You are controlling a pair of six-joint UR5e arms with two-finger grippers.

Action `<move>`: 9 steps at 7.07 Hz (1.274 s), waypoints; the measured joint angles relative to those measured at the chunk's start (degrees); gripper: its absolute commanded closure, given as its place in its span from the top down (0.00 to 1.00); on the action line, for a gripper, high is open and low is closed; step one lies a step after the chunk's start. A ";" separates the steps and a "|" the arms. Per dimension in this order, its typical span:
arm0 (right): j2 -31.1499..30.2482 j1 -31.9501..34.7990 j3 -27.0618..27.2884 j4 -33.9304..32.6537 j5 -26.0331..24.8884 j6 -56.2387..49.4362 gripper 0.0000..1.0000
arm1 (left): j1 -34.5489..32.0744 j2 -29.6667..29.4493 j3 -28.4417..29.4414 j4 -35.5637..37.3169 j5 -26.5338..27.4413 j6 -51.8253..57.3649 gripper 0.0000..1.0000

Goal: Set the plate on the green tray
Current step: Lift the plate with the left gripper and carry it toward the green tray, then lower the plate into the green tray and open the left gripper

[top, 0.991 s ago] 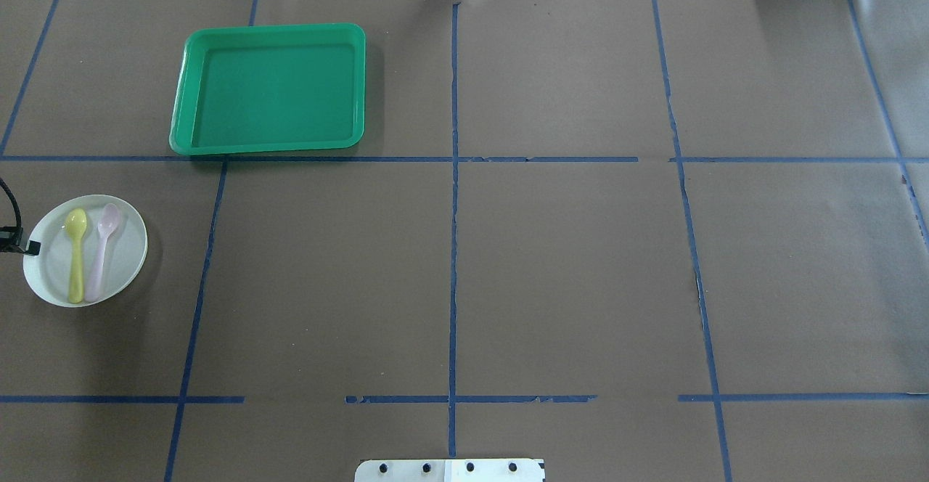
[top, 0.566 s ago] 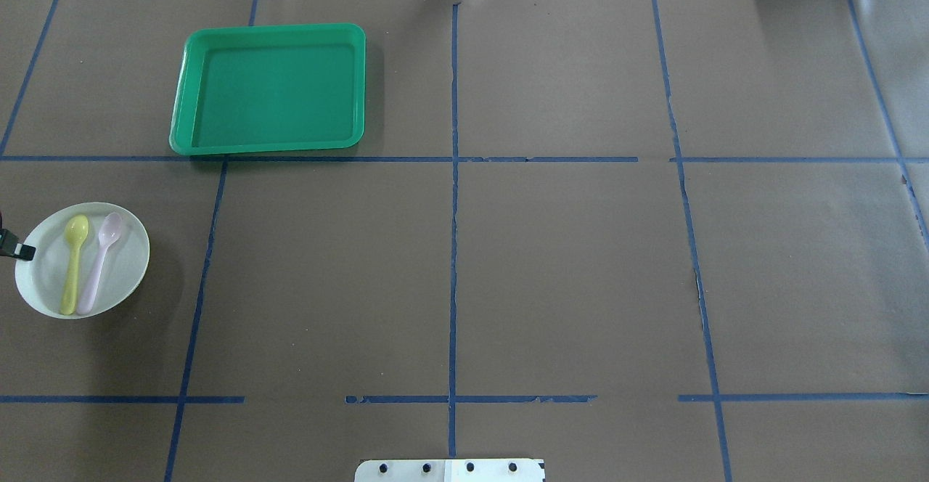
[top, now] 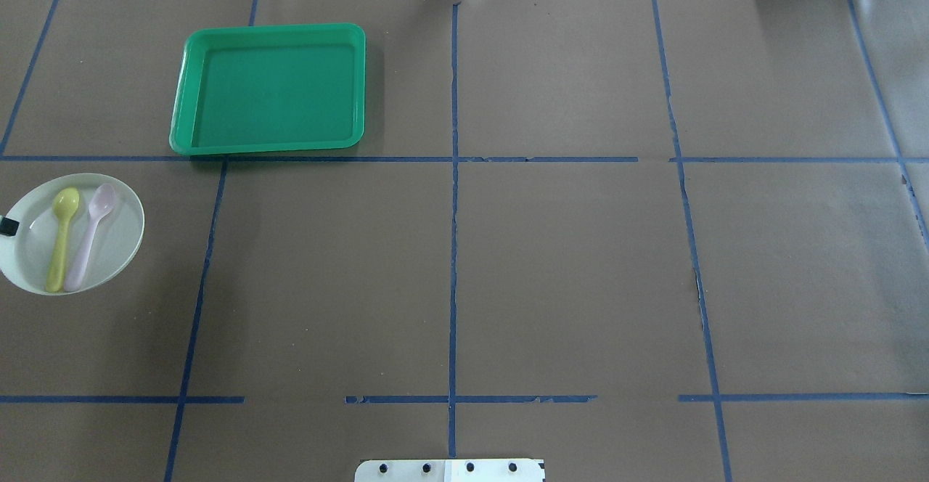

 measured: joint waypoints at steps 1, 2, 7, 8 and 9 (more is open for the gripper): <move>0.00 0.00 0.00 0.00 0.00 0.00 1.00 | -0.69 -4.70 -0.29 6.06 0.17 0.09 0.00; 0.00 0.00 0.00 0.00 0.00 0.00 1.00 | -1.00 -10.83 1.00 11.28 0.66 0.02 0.00; 0.00 0.00 -0.02 0.00 0.00 0.00 1.00 | -0.30 -33.60 25.31 7.66 0.98 -5.37 0.00; 0.00 0.00 -0.05 0.00 0.00 0.00 1.00 | 0.27 -34.57 29.83 0.75 1.00 -8.91 0.00; 0.00 0.00 -0.06 0.00 0.00 0.00 1.00 | 0.92 -35.46 34.20 -6.07 1.06 -12.41 0.00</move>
